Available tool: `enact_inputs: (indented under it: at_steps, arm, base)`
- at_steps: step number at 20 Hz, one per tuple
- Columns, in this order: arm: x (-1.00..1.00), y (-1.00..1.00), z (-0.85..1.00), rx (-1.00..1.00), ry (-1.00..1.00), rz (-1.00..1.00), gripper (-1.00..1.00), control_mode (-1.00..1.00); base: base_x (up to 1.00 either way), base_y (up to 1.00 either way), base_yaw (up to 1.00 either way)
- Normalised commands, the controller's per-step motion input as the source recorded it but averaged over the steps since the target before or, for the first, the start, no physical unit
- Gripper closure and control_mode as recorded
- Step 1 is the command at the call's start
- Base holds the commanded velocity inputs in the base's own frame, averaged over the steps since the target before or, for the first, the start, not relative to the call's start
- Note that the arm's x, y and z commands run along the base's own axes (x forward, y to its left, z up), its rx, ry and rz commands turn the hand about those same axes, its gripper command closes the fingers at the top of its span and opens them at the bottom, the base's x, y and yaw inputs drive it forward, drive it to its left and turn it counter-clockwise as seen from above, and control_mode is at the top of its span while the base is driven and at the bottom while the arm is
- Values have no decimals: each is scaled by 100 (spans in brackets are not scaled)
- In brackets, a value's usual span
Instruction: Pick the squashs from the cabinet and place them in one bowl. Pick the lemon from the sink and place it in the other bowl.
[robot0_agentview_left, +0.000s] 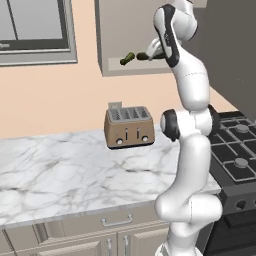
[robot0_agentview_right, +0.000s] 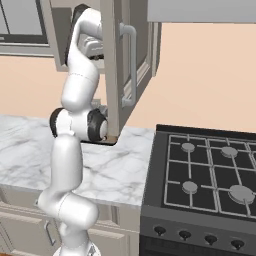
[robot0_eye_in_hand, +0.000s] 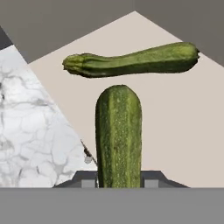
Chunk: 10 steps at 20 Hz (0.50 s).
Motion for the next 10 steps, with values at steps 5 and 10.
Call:
enact_inputs:
  at_steps: [5, 10]
  arm:
    - [-100, 33, -23, 0, -22, 0, 100, -100]
    - [-100, 25, -55, 0, -21, 0, 100, -100]
  base:
    - [0, 0, 0]
    - [0, 0, 0]
